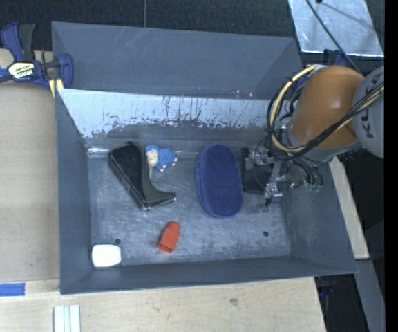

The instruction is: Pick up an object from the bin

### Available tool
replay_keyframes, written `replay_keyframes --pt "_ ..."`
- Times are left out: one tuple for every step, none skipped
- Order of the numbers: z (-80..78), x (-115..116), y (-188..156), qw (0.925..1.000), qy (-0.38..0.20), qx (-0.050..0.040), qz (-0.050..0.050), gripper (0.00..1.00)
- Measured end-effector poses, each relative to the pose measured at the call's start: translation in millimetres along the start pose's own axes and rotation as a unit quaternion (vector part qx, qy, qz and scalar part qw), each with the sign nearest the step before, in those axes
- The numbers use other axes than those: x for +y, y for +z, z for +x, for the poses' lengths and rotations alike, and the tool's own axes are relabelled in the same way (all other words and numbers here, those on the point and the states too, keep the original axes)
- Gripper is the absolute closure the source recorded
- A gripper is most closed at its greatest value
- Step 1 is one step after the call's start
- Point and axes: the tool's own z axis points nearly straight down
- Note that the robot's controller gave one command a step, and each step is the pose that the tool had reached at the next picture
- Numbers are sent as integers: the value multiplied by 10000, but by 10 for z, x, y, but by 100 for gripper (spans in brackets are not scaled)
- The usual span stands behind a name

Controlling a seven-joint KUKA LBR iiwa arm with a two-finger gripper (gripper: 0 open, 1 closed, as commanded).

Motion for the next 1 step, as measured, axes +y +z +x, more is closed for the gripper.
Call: replay_keyframes --pt "-208 -510 324 9872 -1592 -40 7 0"
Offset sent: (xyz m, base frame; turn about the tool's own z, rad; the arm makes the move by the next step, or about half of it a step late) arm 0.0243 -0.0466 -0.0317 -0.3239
